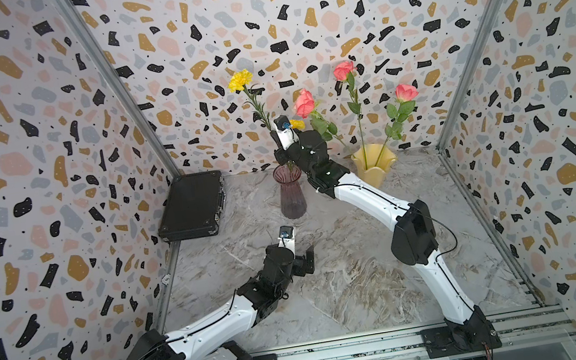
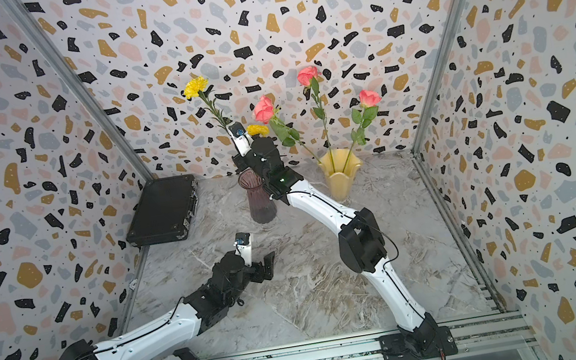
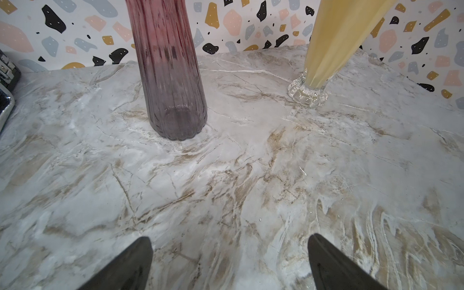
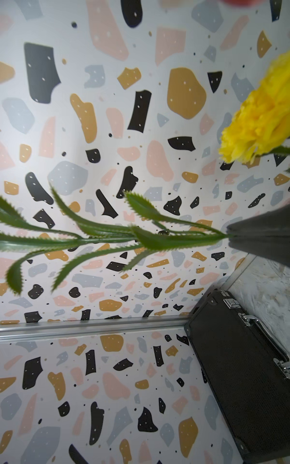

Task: Arrange the flowers in different vases according to their colors
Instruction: Insert the flower into the vase.

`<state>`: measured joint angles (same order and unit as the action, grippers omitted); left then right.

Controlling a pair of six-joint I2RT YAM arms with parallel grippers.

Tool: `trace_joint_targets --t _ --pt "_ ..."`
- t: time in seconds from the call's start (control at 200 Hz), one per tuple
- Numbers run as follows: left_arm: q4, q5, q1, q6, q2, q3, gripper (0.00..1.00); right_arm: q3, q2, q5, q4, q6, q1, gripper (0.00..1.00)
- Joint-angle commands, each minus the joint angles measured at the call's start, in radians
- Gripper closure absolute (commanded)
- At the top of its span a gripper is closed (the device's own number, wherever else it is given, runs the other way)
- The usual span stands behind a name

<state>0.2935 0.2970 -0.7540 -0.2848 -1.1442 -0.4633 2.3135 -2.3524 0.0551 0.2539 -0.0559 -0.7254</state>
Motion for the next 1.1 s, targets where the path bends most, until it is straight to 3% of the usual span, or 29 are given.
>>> trace_joint_targets --t 0.0,0.11,0.28,0.426,0.571,0.826,1.091 --pt "0.042 -0.003 0.001 -0.008 0.014 -0.026 0.01 -0.006 0.039 -0.03 0.038 0.034 0.0 1.0" --pt "0.038 0.004 0.002 -0.004 0.015 -0.027 0.01 -0.042 0.055 -0.042 0.03 0.049 0.0 1.0" --pt "0.037 0.0 0.001 -0.007 0.018 -0.024 0.01 -0.083 0.096 -0.056 -0.007 0.056 0.0 0.75" --pt "0.04 0.011 0.001 -0.008 0.02 -0.02 0.01 -0.143 0.17 -0.073 -0.027 0.057 0.0 0.65" --pt "0.003 0.152 0.003 -0.11 0.045 -0.017 0.01 -0.213 0.261 -0.104 -0.051 0.062 -0.001 0.61" --pt "0.025 0.232 0.003 -0.099 0.099 0.027 0.01 -0.431 0.481 -0.153 -0.099 0.052 -0.002 0.55" --pt "0.032 0.253 0.003 -0.093 0.116 0.045 0.01 -0.885 0.774 -0.181 -0.12 0.092 -0.002 0.5"
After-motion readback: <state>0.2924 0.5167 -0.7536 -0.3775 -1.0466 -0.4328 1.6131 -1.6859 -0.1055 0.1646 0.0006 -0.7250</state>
